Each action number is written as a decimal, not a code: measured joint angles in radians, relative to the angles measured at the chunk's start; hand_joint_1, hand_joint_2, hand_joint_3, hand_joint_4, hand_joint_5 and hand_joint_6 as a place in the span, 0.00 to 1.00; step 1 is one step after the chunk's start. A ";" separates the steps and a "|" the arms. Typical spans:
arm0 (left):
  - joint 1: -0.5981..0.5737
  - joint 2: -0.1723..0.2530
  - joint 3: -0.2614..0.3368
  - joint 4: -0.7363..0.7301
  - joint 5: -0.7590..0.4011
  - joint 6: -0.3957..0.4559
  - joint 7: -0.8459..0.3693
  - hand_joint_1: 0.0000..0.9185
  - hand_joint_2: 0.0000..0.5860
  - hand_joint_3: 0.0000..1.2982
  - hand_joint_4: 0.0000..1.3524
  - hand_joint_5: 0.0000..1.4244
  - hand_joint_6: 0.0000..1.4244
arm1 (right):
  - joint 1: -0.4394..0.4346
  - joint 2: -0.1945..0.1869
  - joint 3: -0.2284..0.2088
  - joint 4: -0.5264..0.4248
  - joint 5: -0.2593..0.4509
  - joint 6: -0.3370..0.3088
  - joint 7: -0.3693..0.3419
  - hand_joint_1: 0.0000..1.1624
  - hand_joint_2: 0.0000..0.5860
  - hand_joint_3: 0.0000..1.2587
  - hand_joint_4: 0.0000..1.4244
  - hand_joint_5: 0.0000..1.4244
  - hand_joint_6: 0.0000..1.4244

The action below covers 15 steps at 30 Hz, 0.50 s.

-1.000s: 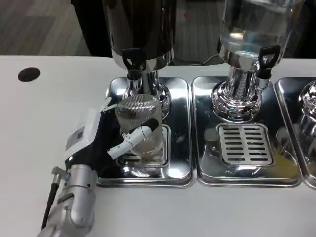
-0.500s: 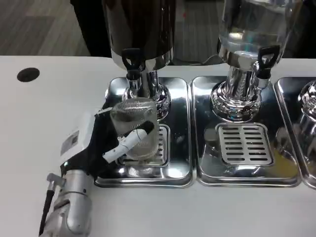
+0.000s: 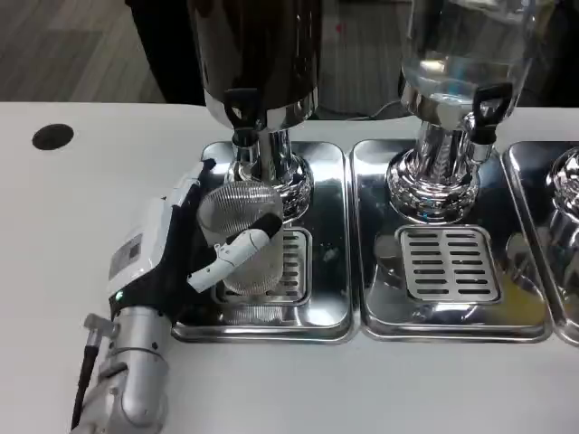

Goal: Grasp the cup under the faucet to collect the drink, then remove the cup.

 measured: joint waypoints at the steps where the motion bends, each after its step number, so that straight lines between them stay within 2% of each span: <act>1: 0.000 0.000 0.000 0.000 0.000 0.000 0.000 0.08 0.07 0.00 0.00 0.14 0.07 | 0.000 0.000 0.000 0.001 0.000 0.000 0.000 0.53 1.00 0.26 0.16 0.11 0.02; 8: 0.000 0.000 -0.002 0.000 0.001 -0.001 0.010 0.08 0.07 0.00 0.00 0.10 0.04 | -0.002 0.000 -0.001 0.005 0.000 0.000 0.000 0.52 1.00 0.26 0.16 0.11 0.02; 15: 0.000 0.000 -0.003 -0.002 0.023 -0.001 0.018 0.14 0.04 0.00 0.00 0.03 0.00 | -0.003 0.000 -0.001 0.005 0.014 -0.001 0.000 0.52 1.00 0.26 0.16 0.12 0.02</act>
